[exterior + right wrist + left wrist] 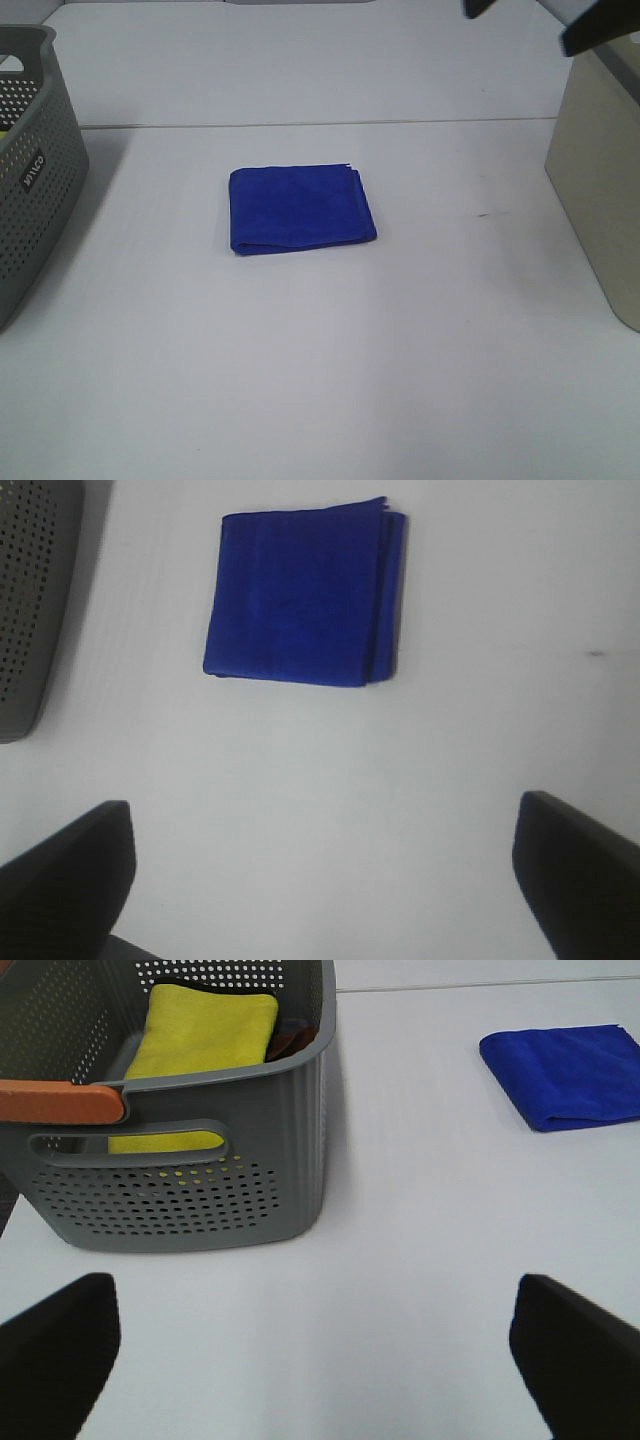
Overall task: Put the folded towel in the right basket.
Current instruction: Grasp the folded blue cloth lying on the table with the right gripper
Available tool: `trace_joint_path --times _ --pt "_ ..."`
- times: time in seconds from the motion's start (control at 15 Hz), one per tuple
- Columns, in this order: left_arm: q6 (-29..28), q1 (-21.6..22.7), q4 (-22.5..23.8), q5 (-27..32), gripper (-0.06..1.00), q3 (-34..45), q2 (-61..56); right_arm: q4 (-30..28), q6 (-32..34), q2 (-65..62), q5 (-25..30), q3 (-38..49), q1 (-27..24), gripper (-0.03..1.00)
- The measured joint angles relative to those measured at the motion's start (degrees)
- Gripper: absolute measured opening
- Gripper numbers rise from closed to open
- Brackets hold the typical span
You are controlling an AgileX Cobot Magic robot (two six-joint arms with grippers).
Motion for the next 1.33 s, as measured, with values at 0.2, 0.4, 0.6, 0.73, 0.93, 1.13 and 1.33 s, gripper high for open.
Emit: trace_joint_path --times 0.2,0.4,0.6,0.73,0.93,1.13,1.33 --pt "0.0 0.0 0.0 0.0 0.99 0.0 0.0 4.4 -3.1 19.4 1.0 -13.3 1.1 0.97" --pt "0.0 0.0 0.0 0.0 0.99 0.0 0.0 5.6 -4.6 33.1 2.1 -22.2 1.1 0.97" --pt "0.0 0.0 0.0 0.0 0.99 0.0 0.0 7.8 -4.6 43.5 2.1 -29.6 1.1 0.97" --pt "0.0 0.0 0.0 0.0 0.99 0.0 0.0 8.4 -4.5 47.6 2.5 -32.7 1.1 0.97" --pt "0.0 0.0 0.0 0.0 0.99 0.0 0.0 8.4 -4.4 51.4 1.9 -35.2 1.1 0.97" --pt "0.0 0.0 0.0 0.0 0.99 0.0 0.0 8.3 -4.5 52.3 -1.0 -35.4 1.1 0.95" --pt "0.0 0.0 0.0 0.0 0.99 0.0 0.0 8.6 -4.6 53.9 -0.8 -35.5 1.1 0.94"
